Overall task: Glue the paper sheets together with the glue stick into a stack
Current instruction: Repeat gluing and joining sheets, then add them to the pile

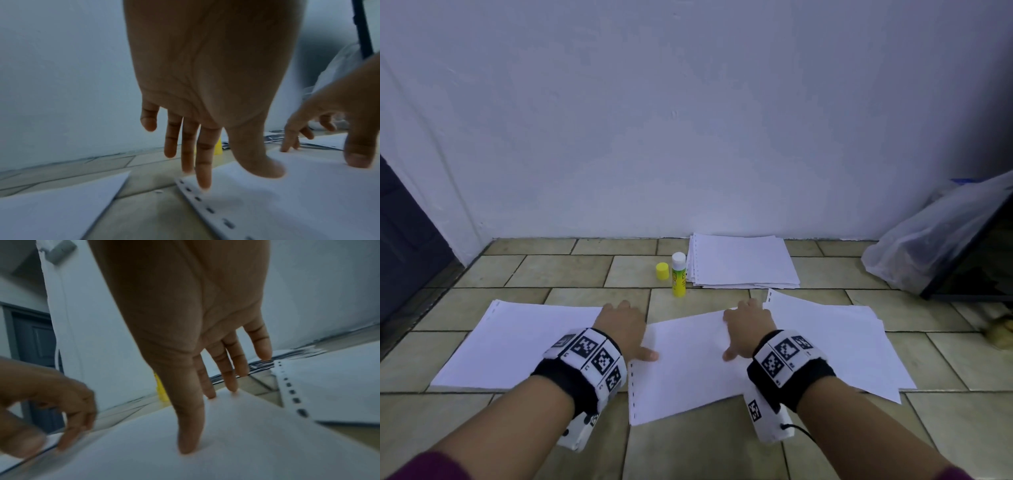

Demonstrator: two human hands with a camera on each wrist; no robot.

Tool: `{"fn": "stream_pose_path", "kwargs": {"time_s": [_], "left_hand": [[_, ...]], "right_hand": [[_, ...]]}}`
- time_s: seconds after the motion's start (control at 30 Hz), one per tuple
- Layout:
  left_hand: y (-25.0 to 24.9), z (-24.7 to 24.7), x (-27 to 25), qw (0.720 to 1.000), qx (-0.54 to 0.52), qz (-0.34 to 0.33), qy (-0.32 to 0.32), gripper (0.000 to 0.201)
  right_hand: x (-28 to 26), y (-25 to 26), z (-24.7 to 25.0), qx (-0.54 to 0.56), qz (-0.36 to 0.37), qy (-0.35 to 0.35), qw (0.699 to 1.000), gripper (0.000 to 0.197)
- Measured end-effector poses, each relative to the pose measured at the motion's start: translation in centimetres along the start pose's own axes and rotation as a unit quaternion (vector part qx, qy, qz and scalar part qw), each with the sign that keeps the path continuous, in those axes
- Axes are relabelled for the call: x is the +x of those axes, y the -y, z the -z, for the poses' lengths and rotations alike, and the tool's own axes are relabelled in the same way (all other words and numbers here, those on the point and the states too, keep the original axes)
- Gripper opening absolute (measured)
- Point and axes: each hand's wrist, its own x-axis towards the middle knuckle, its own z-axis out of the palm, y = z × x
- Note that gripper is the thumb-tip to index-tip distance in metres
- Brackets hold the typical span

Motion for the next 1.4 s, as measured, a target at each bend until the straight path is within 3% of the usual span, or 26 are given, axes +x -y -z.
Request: {"fn": "stream_pose_path", "kwargs": {"time_s": [0.1, 0.2, 0.3, 0.4, 0.5, 0.63, 0.77, 1.0, 1.07, 1.17, 1.3, 1.4], "left_hand": [[-2.5, -0.4, 0.0, 0.992, -0.09, -0.079, -0.043, 0.056], [-4.5, -1.1, -0.2, 0.981, -0.118, -0.155, -0.019, 0.064], [-4.3, -1.1, -0.4, 0.99, -0.08, -0.108, -0.037, 0.049], [-3.4, -1.0, -0.5, 0.996, -0.063, -0.057, -0.009, 0.046], [-2.5, -1.5, -0.7, 0.994, -0.104, -0.032, -0.01, 0.062], [-1.3, -3.0, -0.7, 0.989, -0.15, -0.014, -0.007, 0.097], [-0.7, -3.7, -0.4, 0.988, -0.154, -0.02, 0.007, 0.104], [-0.6, -3.5, -0.8, 0.992, -0.123, -0.016, 0.015, 0.101], [-0.6, -3.4, -0.8, 0.993, -0.116, -0.014, 0.015, 0.101], [-0.3, -3.1, -0.6, 0.995, -0.099, -0.015, 0.017, 0.104], [0.1, -2.0, -0.4, 0.996, -0.084, 0.009, -0.017, 0.078], [0.0, -2.2, -0.7, 0.994, -0.095, -0.003, -0.048, 0.057]], "right_hand": [[-0.4, 1.7, -0.1, -0.015, 0.014, -0.005, 1.0, 0.052], [-0.9, 3.4, -0.2, 0.008, 0.045, -0.013, 0.999, 0.04], [-1.0, 4.9, -0.4, 0.05, 0.044, -0.02, 0.998, 0.043], [-0.8, 6.0, -0.8, 0.079, 0.039, -0.004, 0.996, 0.063], [-0.6, 6.5, -0.7, 0.065, 0.066, -0.006, 0.996, 0.07], [0.1, 7.1, -0.4, 0.051, 0.107, 0.01, 0.993, 0.081], [0.5, 8.2, -0.2, 0.099, 0.174, 0.052, 0.978, 0.09], [1.2, 3.6, 0.2, 0.138, 0.082, 0.034, 0.986, 0.061], [1.2, 2.0, 0.2, 0.142, 0.055, 0.029, 0.988, 0.061], [0.9, 1.4, 0.4, 0.137, 0.055, 0.032, 0.988, 0.078], [-0.2, 3.6, 0.2, 0.022, 0.083, 0.003, 0.996, 0.081], [-0.8, 5.6, -0.1, -0.04, 0.116, -0.017, 0.992, 0.057]]}}
